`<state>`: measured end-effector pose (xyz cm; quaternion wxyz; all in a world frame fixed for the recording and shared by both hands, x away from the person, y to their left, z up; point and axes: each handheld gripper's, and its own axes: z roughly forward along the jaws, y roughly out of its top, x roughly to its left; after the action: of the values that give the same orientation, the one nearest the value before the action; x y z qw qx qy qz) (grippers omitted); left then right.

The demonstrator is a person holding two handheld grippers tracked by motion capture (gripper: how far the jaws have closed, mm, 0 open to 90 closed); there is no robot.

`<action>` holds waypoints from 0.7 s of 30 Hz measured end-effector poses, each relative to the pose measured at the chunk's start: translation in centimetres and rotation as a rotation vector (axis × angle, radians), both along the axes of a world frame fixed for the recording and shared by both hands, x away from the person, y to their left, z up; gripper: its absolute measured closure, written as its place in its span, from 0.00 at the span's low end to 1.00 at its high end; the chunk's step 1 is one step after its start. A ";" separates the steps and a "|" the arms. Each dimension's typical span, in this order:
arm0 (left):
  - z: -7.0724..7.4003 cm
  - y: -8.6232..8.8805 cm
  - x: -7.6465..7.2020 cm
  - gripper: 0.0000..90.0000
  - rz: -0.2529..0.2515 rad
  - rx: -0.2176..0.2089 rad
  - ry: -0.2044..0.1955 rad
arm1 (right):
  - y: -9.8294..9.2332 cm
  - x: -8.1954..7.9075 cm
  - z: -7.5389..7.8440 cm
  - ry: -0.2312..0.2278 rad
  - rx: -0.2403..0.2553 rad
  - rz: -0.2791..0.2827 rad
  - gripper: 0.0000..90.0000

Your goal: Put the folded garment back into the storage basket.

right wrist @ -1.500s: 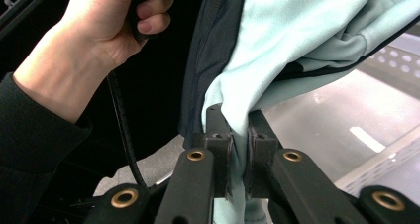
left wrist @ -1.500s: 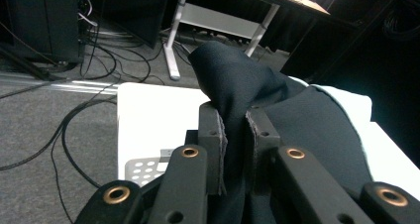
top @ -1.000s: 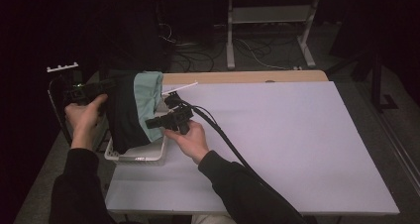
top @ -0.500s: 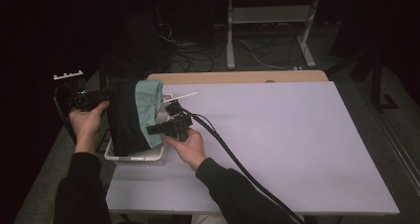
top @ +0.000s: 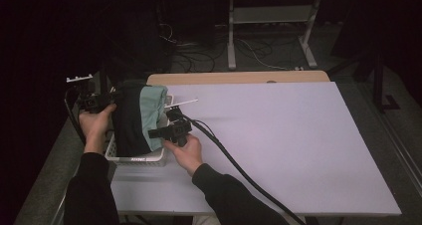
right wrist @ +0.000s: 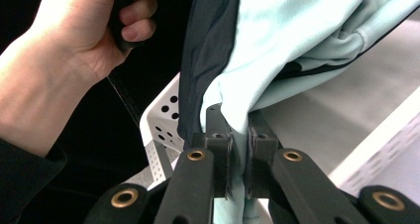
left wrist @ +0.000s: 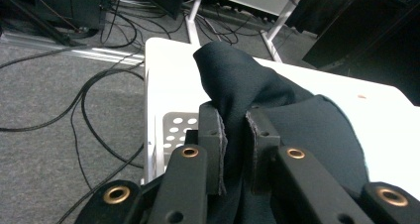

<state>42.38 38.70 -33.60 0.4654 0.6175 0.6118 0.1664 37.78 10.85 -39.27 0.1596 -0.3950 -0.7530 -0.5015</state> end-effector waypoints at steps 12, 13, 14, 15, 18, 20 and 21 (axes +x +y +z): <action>-0.9 -0.6 0.7 0.87 -0.007 0.019 0.037 | 0.6 -0.2 -0.5 -0.033 -0.058 0.023 0.83; -0.9 -0.6 0.8 0.87 -0.009 0.015 0.042 | 0.6 -0.2 -0.4 -0.041 -0.062 0.033 0.75; -0.9 -0.6 0.8 0.86 -0.017 0.020 0.043 | 0.5 0.0 -0.3 -0.030 -0.058 0.046 0.67; -0.9 -0.7 0.8 0.76 -0.021 0.009 0.025 | 0.5 0.2 -0.3 0.001 -0.053 0.081 0.49; -0.5 -1.1 0.6 0.64 -0.044 -0.024 -0.019 | 0.3 0.3 -0.2 0.007 -0.051 0.107 0.40; -0.1 -1.3 0.5 0.55 -0.058 -0.021 -0.041 | 0.0 0.3 0.1 -0.023 -0.051 0.131 0.34; 0.1 -1.4 0.4 0.49 -0.059 -0.015 -0.050 | -0.1 0.3 0.3 -0.035 -0.052 0.138 0.30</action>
<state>42.76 37.30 -33.52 0.4898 0.6275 0.5828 0.1633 38.10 10.75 -38.98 0.1704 -0.3372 -0.7939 -0.4764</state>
